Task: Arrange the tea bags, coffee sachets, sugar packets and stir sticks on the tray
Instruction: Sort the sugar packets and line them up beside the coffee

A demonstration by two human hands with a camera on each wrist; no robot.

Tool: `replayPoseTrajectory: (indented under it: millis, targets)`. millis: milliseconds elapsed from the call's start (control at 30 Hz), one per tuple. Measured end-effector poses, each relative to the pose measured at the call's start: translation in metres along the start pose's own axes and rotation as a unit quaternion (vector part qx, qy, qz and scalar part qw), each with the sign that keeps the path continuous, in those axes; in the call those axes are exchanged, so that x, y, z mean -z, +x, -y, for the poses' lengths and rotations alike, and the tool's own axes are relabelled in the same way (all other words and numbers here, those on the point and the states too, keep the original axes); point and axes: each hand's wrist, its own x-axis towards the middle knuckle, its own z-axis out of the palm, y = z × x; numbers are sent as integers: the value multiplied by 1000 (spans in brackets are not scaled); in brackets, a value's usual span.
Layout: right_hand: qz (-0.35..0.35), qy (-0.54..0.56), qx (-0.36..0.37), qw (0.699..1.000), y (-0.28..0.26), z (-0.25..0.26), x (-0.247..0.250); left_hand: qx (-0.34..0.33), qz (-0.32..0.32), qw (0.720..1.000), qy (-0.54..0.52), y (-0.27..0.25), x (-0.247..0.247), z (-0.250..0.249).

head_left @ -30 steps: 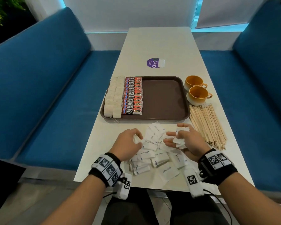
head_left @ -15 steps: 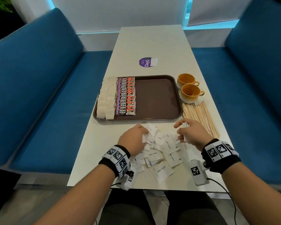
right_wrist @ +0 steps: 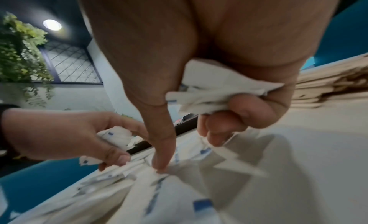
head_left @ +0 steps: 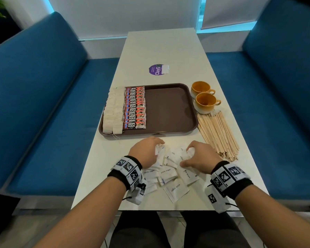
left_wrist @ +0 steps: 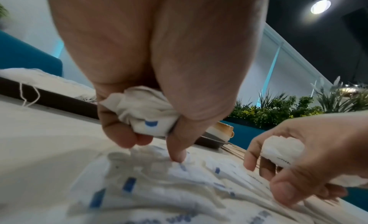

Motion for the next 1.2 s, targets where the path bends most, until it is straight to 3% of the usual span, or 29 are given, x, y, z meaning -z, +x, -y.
replayPoseTrajectory:
  millis: [300,467,600,667,733,867,1033,1133,1200]
  targets:
    - [2,45,4,999,-1,6,-7,75,10,997,17,5,2,9]
    - [-31,128,16,991,-2,0,-6,77,-37,994,-69,-4,21,23]
    - [9,314,-2,949,-2,-4,3,86,-82,970,-212,-14,30,34]
    - [26,389,-14,921,1,-4,6,84,-97,935,-331,-20,32,35]
    - [36,453,-23,890,3,-2,8,100,-102,876,-461,-25,33,33]
    - [64,530,-32,845,3,6,8,137,-59,705,-693,-29,31,22]
    - [84,596,-87,794,0,13,8,119,4,531,-839,-39,28,10]
    - [98,620,-118,769,-5,14,7,138,18,485,-864,-41,26,9]
    - [122,636,-109,754,-7,14,5,143,15,497,-856,-41,25,12]
